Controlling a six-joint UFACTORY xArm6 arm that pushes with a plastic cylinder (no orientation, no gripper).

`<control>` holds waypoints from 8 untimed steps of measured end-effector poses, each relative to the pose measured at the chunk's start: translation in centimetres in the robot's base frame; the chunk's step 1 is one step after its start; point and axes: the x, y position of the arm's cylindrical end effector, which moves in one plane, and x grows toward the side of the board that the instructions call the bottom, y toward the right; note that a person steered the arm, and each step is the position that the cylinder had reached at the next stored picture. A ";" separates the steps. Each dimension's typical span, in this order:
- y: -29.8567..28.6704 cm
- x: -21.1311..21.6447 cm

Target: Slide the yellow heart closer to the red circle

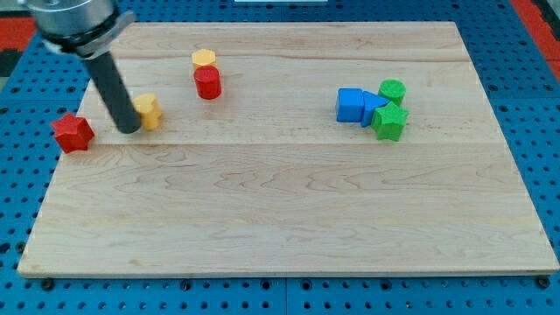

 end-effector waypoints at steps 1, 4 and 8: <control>4.8 -0.7; 2.2 -2.3; -11.3 11.2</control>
